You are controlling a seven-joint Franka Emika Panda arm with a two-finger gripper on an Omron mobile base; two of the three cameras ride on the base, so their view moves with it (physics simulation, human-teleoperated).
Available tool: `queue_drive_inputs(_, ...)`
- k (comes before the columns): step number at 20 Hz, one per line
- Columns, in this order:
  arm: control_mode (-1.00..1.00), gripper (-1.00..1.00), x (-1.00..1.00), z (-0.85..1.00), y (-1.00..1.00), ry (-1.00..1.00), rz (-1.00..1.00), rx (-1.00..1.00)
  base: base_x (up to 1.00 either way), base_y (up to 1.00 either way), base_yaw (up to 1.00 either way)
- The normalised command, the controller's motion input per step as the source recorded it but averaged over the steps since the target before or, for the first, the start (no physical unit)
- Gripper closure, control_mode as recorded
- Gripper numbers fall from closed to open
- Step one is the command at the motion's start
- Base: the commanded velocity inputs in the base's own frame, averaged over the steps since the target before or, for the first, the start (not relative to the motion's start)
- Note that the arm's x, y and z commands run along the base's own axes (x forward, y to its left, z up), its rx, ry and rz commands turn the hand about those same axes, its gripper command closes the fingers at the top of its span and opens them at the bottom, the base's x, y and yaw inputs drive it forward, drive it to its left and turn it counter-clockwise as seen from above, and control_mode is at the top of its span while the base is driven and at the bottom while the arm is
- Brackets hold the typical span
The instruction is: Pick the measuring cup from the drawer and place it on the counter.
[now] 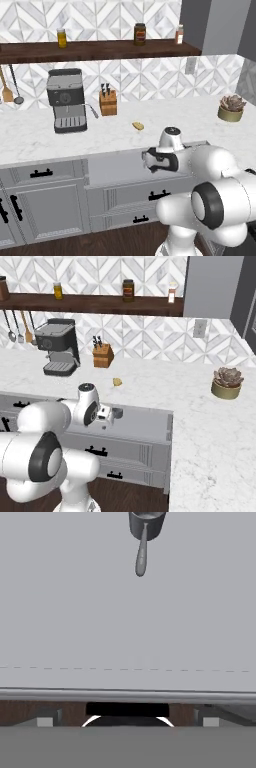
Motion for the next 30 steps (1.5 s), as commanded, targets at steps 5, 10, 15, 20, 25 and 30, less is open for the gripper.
queue_drive_inputs(5,-1.00,-1.00,0.28,-0.15,0.00,0.00,0.00,0.00,0.00,0.00,0.00)
queue_drive_inputs(10,-1.00,-1.00,0.27,-0.11,0.00,0.00,0.00,0.00,0.00,0.00,0.00)
queue_drive_inputs(15,-1.00,-1.00,0.05,-0.41,0.00,0.00,0.00,0.00,0.00,0.00,0.00)
queue_drive_inputs(20,-1.00,-1.00,0.00,-0.34,0.00,0.01,0.00,0.00,0.00,0.00,0.00)
queue_drive_inputs(25,-1.00,-1.00,-0.11,-0.11,0.00,0.09,0.00,0.00,0.00,0.00,0.00)
queue_drive_inputs(30,-1.00,-1.00,-0.38,-0.08,-0.01,0.11,0.00,0.00,0.00,0.00,0.00)
